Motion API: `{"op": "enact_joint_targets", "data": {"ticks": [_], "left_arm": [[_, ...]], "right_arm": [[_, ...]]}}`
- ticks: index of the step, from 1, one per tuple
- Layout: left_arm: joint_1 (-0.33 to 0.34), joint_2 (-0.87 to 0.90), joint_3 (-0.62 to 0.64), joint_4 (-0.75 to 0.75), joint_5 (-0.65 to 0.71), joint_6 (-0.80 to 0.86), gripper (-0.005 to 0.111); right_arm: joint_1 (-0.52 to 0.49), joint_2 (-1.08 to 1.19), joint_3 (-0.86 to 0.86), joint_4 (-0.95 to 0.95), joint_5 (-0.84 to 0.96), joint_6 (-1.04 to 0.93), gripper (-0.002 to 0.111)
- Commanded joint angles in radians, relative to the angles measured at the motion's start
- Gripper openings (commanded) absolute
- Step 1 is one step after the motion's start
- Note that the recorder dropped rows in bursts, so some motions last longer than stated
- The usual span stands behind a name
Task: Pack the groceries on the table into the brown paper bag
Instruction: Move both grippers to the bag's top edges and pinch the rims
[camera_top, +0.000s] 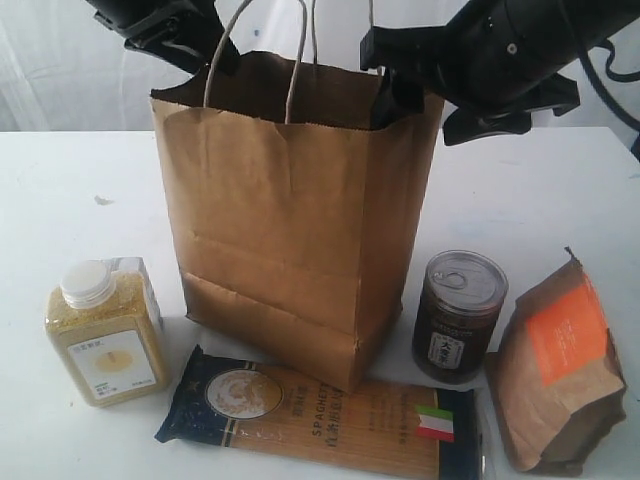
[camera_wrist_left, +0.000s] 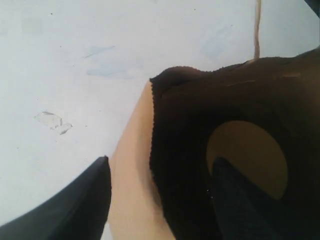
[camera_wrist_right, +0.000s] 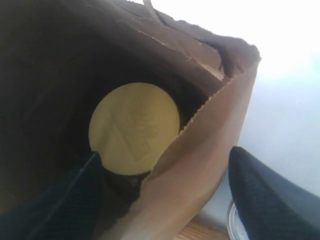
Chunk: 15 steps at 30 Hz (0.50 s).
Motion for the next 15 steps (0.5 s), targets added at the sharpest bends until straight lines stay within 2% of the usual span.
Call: {"op": "enact_joint_targets", "data": {"ticks": [1,4,12,15], "left_arm": [[-0.002,0.022,0.004,-0.008,0.036,-0.012,0.059],[-0.002,0.032,0.004,-0.005,0.045,-0.022,0.046],[-0.002,0.030,0.004,-0.005,0.053,-0.022,0.000],[-0.002,0.030,0.002,-0.008,0.053,-0.022,0.000]], "right_arm": [[-0.006,0.001,-0.005,-0.013,0.005,-0.013,0.065],[-0.006,0.005,-0.005,-0.004,0.017,-0.013,0.057],[-0.006,0.012,-0.005,0.018,0.043,-0.013,0.021],[-0.006,0.012,-0.005,0.039,0.039,-0.098,0.001]]}}
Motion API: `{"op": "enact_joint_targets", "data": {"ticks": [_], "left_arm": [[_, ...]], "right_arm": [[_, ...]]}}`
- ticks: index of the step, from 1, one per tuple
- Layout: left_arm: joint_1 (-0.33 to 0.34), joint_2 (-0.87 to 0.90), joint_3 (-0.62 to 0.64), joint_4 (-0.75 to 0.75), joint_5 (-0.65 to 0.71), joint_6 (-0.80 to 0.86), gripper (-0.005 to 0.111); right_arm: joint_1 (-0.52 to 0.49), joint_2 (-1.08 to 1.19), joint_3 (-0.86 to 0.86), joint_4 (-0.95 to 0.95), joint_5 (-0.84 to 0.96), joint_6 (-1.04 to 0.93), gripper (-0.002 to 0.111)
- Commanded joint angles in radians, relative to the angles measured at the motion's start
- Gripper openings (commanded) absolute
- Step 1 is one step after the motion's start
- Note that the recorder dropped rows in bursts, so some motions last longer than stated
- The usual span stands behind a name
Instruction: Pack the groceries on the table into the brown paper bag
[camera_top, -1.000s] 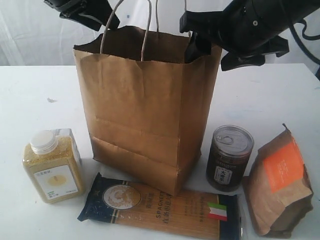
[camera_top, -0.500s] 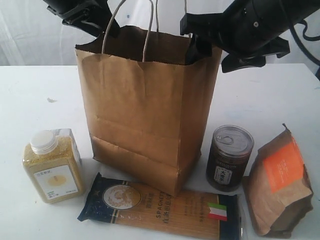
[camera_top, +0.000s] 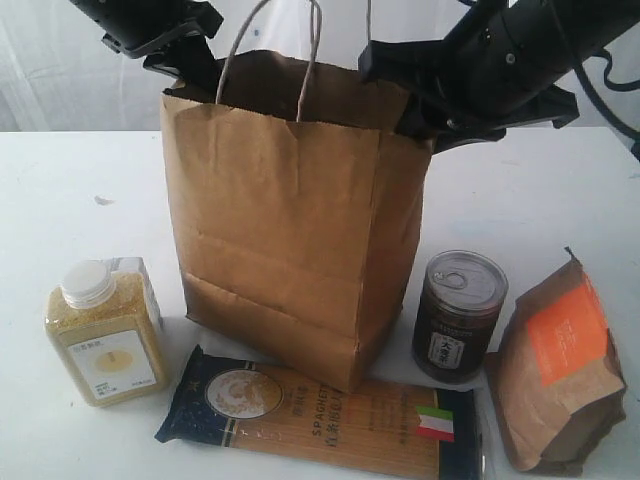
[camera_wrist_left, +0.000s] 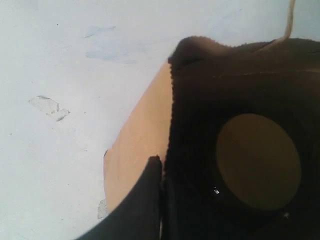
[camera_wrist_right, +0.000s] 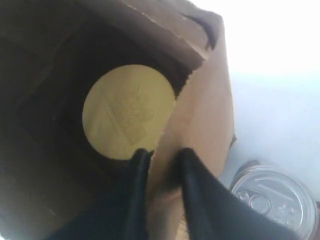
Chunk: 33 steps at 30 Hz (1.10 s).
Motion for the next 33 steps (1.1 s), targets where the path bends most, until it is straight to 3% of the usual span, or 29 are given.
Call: {"op": "enact_joint_targets", "data": {"ticks": [1,9,18,33], "left_arm": [[-0.002,-0.006,-0.003,-0.015,0.037,-0.006,0.000],[-0.002,-0.010,-0.056,-0.072,0.020,-0.006,0.000],[-0.002,-0.010,-0.057,-0.074,-0.041,-0.006,0.000],[-0.002,-0.010,-0.057,-0.079,-0.124,0.024,0.000]], "right_arm": [[-0.006,0.002,-0.005,0.026,-0.008,-0.103,0.000],[-0.006,0.003,-0.022,-0.014,-0.061,-0.123,0.000],[-0.006,0.023,-0.102,-0.159,-0.067,-0.123,0.000],[-0.006,0.105,-0.235,-0.223,-0.075,-0.184,0.000]]}}
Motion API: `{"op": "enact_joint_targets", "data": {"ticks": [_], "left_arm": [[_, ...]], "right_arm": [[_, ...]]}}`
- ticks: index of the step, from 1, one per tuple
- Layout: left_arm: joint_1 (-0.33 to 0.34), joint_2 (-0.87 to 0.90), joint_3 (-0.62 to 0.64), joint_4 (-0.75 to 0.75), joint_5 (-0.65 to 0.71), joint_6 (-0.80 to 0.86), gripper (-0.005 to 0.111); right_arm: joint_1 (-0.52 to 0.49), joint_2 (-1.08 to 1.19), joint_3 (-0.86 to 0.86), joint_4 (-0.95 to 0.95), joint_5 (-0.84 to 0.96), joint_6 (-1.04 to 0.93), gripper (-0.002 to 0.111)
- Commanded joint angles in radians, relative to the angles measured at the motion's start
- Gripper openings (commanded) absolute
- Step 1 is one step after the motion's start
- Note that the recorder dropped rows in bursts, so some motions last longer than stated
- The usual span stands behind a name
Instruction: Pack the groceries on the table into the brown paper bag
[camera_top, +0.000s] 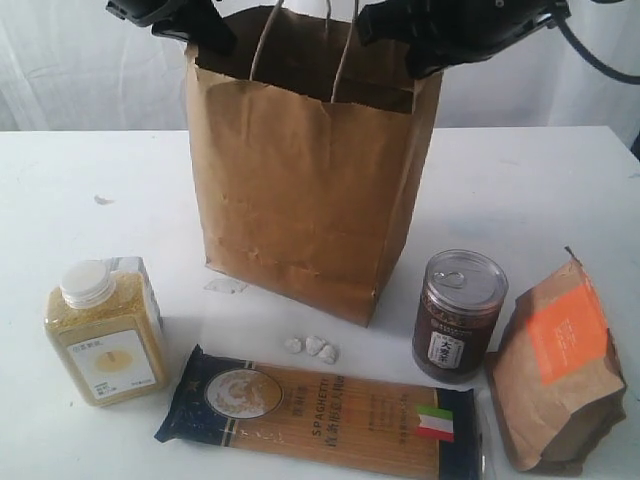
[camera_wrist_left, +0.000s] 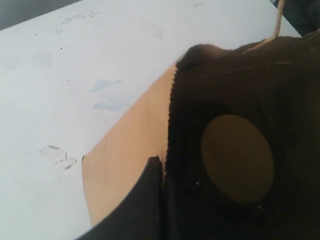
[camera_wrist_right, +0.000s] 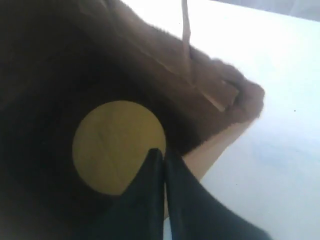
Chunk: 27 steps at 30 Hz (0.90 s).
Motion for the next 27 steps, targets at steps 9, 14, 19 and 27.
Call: {"op": "enact_joint_targets", "data": {"ticks": [9,14,19,27], "left_arm": [[-0.002,0.002,-0.010,-0.098,-0.031,0.091,0.000],[-0.002,0.002,-0.010,-0.098,-0.022,0.120,0.000],[-0.002,0.002,-0.010,-0.089,-0.022,0.131,0.000],[-0.002,0.002,-0.010,-0.079,-0.022,0.143,0.000]], "right_arm": [[-0.006,0.008,-0.057,-0.105,-0.005,-0.040,0.000],[-0.006,0.021,-0.057,-0.104,0.017,-0.044,0.000],[-0.006,0.021,-0.057,-0.104,0.011,-0.044,0.000],[-0.004,0.021,-0.086,-0.097,0.002,-0.091,0.000]]}}
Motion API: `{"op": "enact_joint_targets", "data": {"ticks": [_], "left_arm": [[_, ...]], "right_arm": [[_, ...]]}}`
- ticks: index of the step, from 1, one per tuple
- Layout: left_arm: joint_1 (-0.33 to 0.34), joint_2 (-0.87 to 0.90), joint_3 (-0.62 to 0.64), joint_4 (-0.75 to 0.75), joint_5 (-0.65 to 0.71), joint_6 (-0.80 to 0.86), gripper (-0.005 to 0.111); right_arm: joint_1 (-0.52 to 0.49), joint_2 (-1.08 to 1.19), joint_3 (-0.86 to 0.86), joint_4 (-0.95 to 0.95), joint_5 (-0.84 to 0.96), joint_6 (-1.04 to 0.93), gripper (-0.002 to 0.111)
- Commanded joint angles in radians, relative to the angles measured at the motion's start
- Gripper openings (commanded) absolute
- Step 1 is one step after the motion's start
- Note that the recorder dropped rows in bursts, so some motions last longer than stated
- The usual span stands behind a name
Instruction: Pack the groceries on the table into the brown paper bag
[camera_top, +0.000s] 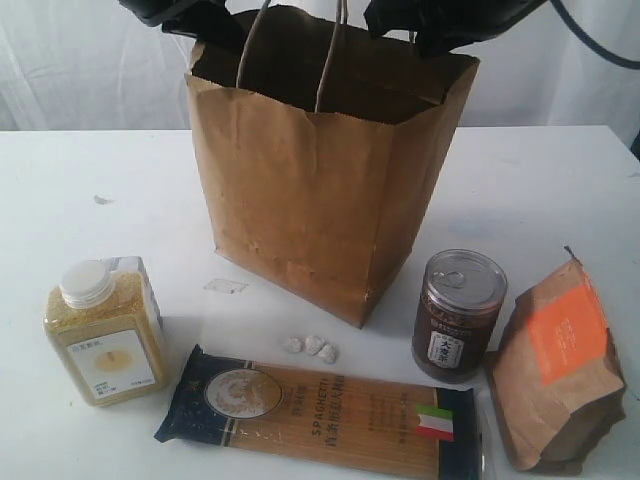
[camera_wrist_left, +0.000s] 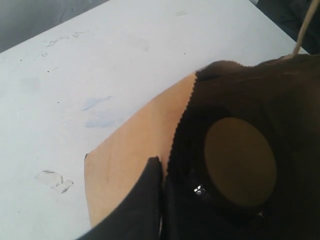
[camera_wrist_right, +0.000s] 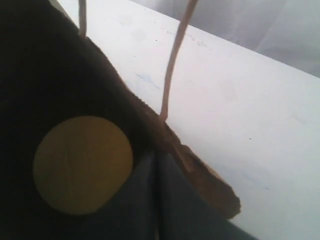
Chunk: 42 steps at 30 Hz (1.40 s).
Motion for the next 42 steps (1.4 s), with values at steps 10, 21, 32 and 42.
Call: {"op": "enact_joint_targets", "data": {"ticks": [10,21,32,42], "left_arm": [[-0.002,-0.012,-0.010,-0.016,-0.003,0.017,0.000],[-0.002,-0.014,-0.010,-0.013,0.005,0.017,0.000],[-0.002,-0.014,-0.010,-0.013,0.005,0.017,0.000],[-0.002,-0.014,-0.010,-0.015,0.010,0.021,0.000]], "right_arm": [[-0.004,0.014,-0.105,0.030,0.027,-0.087,0.000],[-0.004,0.003,-0.125,0.030,0.120,-0.002,0.011],[-0.004,-0.044,-0.116,-0.018,0.295,0.255,0.061],[-0.004,-0.025,-0.075,-0.004,0.274,0.401,0.061]]}}
